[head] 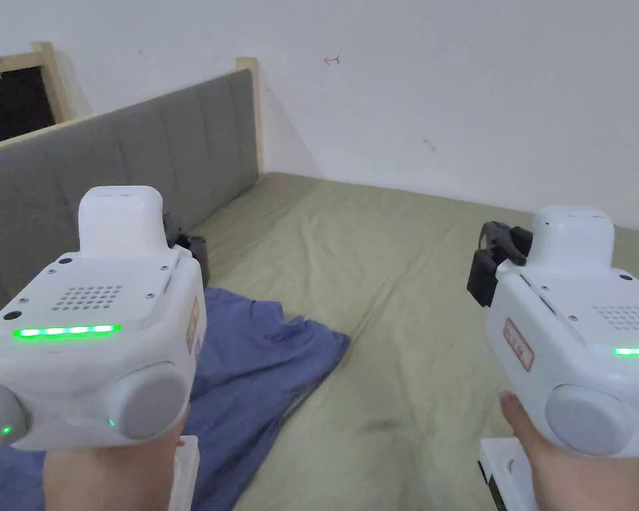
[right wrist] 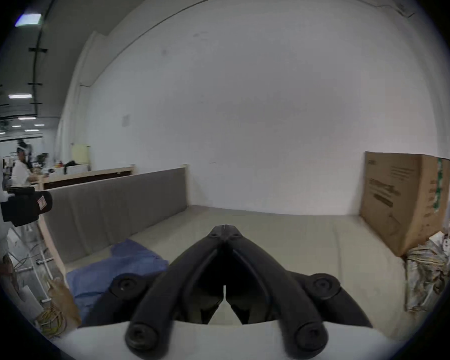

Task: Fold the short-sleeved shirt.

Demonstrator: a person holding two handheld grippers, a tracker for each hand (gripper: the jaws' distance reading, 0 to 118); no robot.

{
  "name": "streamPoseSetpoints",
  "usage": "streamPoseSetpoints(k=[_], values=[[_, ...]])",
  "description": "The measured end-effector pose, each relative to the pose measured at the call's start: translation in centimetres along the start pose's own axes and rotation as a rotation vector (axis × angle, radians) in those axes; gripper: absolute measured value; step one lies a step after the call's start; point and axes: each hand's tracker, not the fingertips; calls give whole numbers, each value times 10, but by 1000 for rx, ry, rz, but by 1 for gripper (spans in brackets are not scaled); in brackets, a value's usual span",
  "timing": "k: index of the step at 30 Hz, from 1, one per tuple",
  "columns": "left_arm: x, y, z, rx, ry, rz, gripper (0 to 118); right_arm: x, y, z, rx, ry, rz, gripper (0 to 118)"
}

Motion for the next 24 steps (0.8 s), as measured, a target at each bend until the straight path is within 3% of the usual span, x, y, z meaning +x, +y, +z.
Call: streamPoseSetpoints(k=[7,9,12,14,15,18,19,24], values=[[-27,-21,-21,-117,55,-1,0,-41,3,-25,-25,99,22,0],[-37,-33,-54,-317,-31,26,0,-43,0,-33,-69,117,31,0],[-44,-81,-126,-893,-265,107,0,-42,-13,-46,-172,146,49,0],[-39,-124,-147,-1021,-412,204,0,-40,-28,-58,-238,153,67,0],[-34,-138,-152,-1032,-383,167,2,-39,-34,-64,-270,152,78,0],[-27,-174,-171,-1062,-279,45,82,-40,-59,-84,-393,148,106,0],[-26,-186,-178,-1066,-266,38,91,-40,-67,-91,-432,157,100,0],[-21,-232,-210,-1098,-220,23,94,-40,-99,-106,-505,196,98,0]])
